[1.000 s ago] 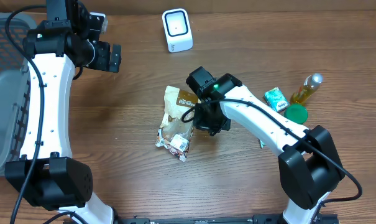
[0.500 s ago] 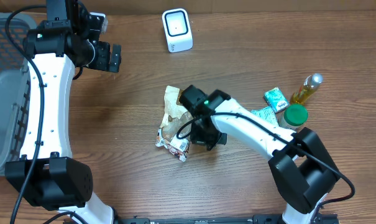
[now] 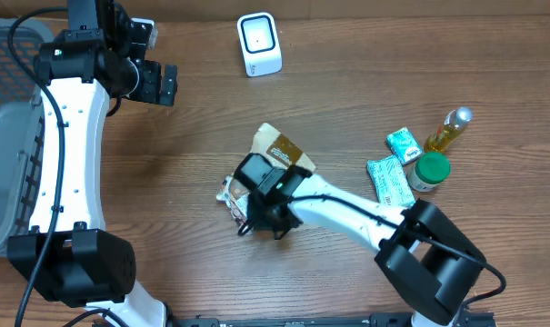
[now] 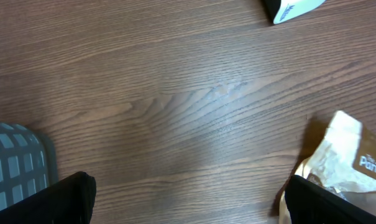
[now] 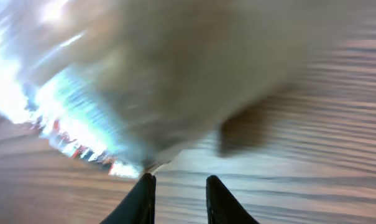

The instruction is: Scan the item barcode

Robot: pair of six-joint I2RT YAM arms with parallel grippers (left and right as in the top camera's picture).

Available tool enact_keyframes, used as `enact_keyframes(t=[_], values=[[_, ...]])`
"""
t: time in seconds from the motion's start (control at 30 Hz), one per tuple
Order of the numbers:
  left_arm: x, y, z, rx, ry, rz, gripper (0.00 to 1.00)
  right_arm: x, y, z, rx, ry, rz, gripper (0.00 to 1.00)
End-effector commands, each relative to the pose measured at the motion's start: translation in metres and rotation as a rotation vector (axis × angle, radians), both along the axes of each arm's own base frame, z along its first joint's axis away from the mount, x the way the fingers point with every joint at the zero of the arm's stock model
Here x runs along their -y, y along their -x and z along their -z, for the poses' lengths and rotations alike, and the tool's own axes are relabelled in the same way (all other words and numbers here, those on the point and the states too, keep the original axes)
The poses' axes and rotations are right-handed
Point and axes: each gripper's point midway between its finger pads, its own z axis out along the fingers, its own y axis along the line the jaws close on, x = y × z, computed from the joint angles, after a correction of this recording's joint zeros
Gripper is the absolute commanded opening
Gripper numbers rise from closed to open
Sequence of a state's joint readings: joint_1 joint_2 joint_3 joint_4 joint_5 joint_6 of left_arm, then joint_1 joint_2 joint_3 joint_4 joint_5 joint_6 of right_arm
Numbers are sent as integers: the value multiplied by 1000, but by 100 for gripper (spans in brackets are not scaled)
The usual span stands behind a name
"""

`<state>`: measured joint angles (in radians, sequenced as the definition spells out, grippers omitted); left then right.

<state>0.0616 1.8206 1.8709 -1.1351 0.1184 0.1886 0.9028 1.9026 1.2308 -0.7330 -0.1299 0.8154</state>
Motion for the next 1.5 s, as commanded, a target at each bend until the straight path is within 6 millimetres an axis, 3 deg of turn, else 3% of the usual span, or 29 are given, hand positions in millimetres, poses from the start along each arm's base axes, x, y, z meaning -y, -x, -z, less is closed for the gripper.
enact_keyframes(t=[0.0, 0.2, 0.33, 0.43, 0.53, 0.67, 0.77, 0.87, 0.9, 1.0, 1.1, 1.2, 1.47], values=[[-2, -2, 0, 0, 4, -16, 99, -13, 6, -9, 24, -43, -27, 25], [-2, -2, 0, 0, 4, -16, 100, -18, 5, -11, 41, -58, -54, 25], [-2, -2, 0, 0, 4, -16, 100, -33, -2, -49, 52, -169, -226, 31], [-2, -2, 0, 0, 4, -16, 100, -13, -34, -82, 142, -92, -203, 31], [-2, -2, 0, 0, 4, -16, 100, 15, -75, -100, 271, 27, -122, 30], [-2, -2, 0, 0, 4, -16, 99, 41, -116, -101, 383, 93, -18, 24], [-2, -2, 0, 0, 4, -16, 100, 51, -134, -95, 399, 84, 28, 25], [-2, -2, 0, 0, 4, -16, 99, 53, -147, -89, 419, 72, 56, 37], [-2, -2, 0, 0, 4, -16, 100, 54, -152, -87, 430, 64, 64, 47], [-2, -2, 0, 0, 4, -16, 99, 55, -161, -84, 457, 43, 84, 66], [-2, -2, 0, 0, 4, -16, 99, 58, -160, -79, 449, 47, 85, 88], [-2, -2, 0, 0, 4, -16, 100, 58, -156, -76, 432, 50, 80, 95], [-2, -2, 0, 0, 4, -16, 100, 65, -146, -60, 417, 91, -6, 97]])
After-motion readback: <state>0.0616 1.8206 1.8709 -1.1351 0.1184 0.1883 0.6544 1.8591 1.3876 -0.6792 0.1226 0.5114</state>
